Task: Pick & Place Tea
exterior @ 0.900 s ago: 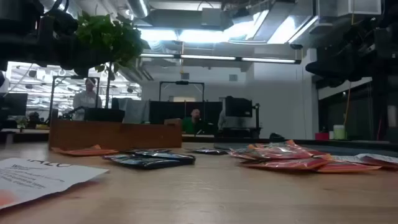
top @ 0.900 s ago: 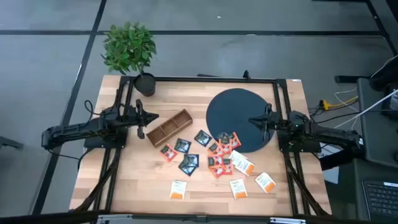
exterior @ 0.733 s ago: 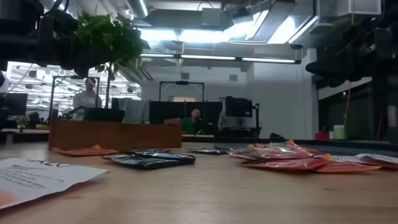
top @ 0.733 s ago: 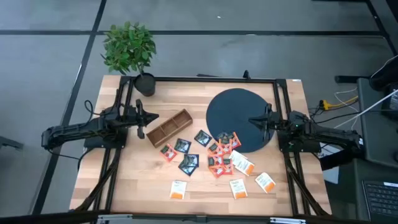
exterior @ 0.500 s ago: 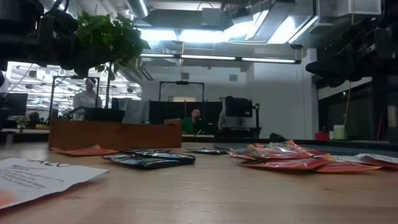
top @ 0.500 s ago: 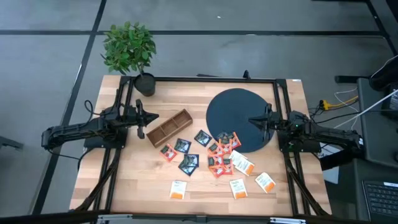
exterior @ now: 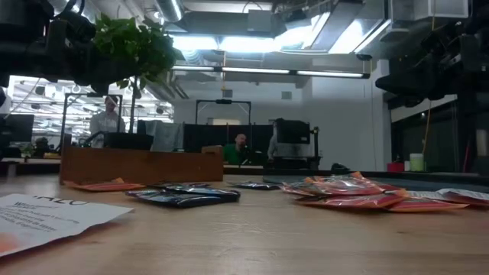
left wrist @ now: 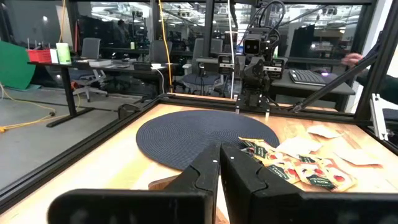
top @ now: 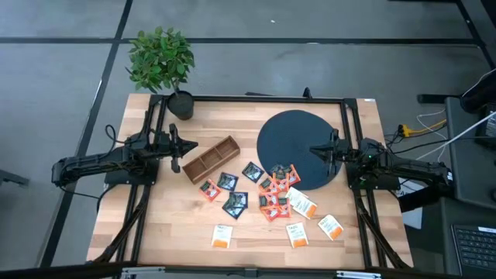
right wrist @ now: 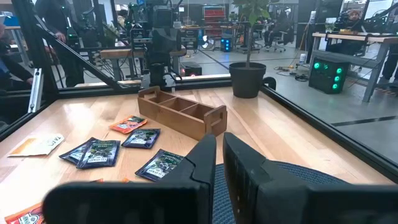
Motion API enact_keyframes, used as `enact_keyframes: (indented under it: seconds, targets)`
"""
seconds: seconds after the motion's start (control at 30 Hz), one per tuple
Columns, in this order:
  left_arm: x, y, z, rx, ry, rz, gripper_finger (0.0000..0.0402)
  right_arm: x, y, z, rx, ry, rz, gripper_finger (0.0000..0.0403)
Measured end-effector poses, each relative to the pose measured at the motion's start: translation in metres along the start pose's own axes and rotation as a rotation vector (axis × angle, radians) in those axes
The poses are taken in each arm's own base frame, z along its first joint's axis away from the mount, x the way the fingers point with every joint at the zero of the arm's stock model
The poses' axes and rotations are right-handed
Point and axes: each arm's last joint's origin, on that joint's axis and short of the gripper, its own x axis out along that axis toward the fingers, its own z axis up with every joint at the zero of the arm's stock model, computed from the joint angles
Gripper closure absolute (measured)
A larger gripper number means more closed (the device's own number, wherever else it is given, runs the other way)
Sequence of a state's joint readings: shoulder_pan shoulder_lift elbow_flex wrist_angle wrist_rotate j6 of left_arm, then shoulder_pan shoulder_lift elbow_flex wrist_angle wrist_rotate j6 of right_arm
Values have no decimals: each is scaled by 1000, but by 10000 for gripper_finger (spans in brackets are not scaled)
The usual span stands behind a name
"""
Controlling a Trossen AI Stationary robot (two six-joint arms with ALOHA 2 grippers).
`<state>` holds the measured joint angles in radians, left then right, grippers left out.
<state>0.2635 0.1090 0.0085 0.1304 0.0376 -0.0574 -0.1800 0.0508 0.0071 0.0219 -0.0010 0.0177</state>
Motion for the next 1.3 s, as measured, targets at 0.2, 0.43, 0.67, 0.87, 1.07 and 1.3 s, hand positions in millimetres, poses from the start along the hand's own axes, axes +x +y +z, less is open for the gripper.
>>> enact_keyframes:
  seconds: [0.2, 0.43, 0.67, 0.87, 1.07, 1.3]
  targets:
    - [0, 0, 0, 0, 0, 0, 391, 0, 0, 0, 0, 0, 0, 368]
    - [0, 0, 0, 0, 0, 0, 390, 0, 0, 0, 0, 0, 1, 368]
    - [0, 0, 0, 0, 0, 0, 389, 0, 0, 0, 0, 0, 0, 368]
    - [0, 0, 0, 0, 0, 0, 391, 0, 0, 0, 13, -1, 1, 368]
    - [0, 0, 0, 0, 0, 0, 389, 0, 0, 0, 288, 0, 3, 368]
    - [0, 0, 0, 0, 0, 0, 389, 0, -1, 0, 562, -8, -24, 368]
